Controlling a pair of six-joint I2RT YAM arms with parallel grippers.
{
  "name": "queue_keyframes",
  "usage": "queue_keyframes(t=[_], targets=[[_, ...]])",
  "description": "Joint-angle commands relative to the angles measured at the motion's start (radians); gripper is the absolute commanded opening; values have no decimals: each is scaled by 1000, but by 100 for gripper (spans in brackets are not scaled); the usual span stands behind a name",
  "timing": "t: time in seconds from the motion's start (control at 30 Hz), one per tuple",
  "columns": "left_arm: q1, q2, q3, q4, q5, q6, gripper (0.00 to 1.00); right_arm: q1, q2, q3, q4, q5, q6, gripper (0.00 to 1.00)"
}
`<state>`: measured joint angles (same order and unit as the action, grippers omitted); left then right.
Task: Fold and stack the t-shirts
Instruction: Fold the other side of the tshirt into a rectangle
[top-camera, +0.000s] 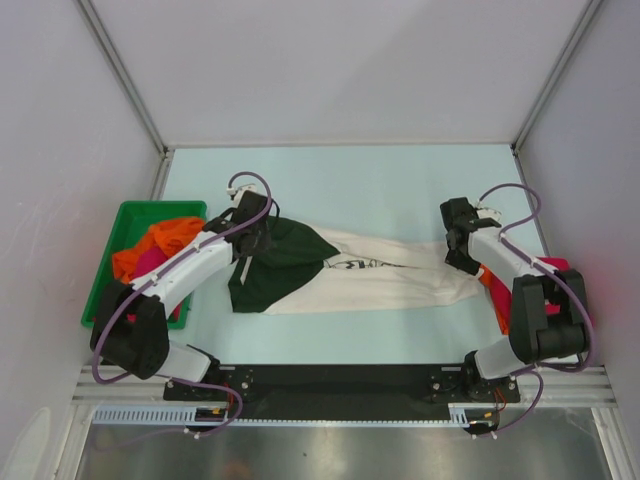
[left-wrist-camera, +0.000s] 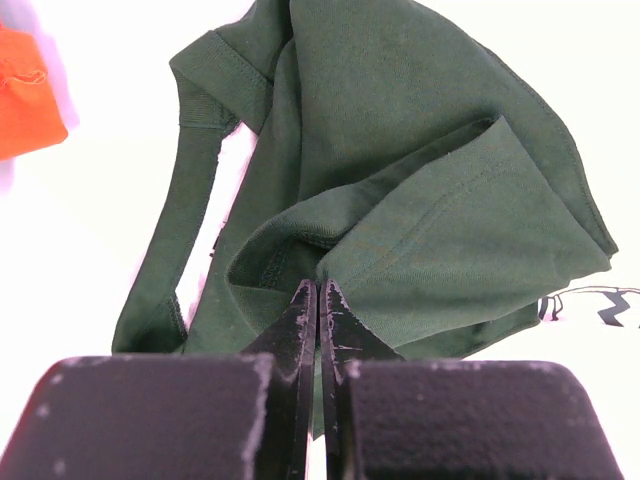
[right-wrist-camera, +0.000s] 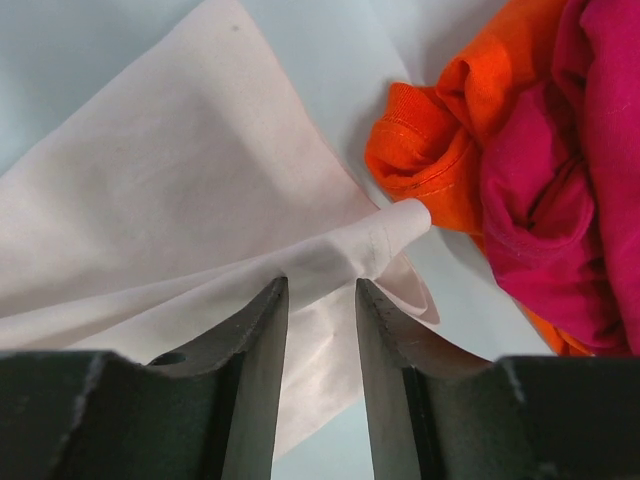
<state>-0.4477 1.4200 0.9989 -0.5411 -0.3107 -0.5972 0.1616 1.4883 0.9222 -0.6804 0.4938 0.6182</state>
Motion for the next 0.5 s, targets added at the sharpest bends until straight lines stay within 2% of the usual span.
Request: queue_keyframes(t=[0.0, 0.27, 0.47], targets=[[-6, -1, 44, 16, -7, 19, 1, -8, 15, 1, -5, 35, 14, 39], [-6, 14, 44, 18, -4, 13, 0, -37, 44, -25, 21, 40, 5, 39], [-8, 14, 47, 18, -7, 16, 0, -48, 70, -48, 45, 22, 0, 32]])
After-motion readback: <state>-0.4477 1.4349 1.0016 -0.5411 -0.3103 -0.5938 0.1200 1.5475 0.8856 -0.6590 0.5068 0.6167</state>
